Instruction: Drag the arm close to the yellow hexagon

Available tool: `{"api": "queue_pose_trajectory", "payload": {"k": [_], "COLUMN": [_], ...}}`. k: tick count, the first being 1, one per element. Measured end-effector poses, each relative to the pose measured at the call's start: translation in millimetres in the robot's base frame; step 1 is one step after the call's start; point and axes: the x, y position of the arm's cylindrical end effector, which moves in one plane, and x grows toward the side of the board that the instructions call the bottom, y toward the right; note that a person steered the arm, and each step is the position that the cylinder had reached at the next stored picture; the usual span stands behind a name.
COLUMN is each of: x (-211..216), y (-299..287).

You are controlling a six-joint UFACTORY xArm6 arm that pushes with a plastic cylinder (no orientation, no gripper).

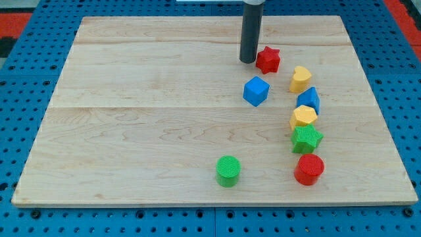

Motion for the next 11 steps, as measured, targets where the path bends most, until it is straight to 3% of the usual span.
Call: {"api": "queue_pose_trajectory", "payload": {"k": [2,3,4,7,8,9,11], "x": [-4,-11,-7,126,160,159,77], "y": [51,55,17,-78,-50,-10,-49]}}
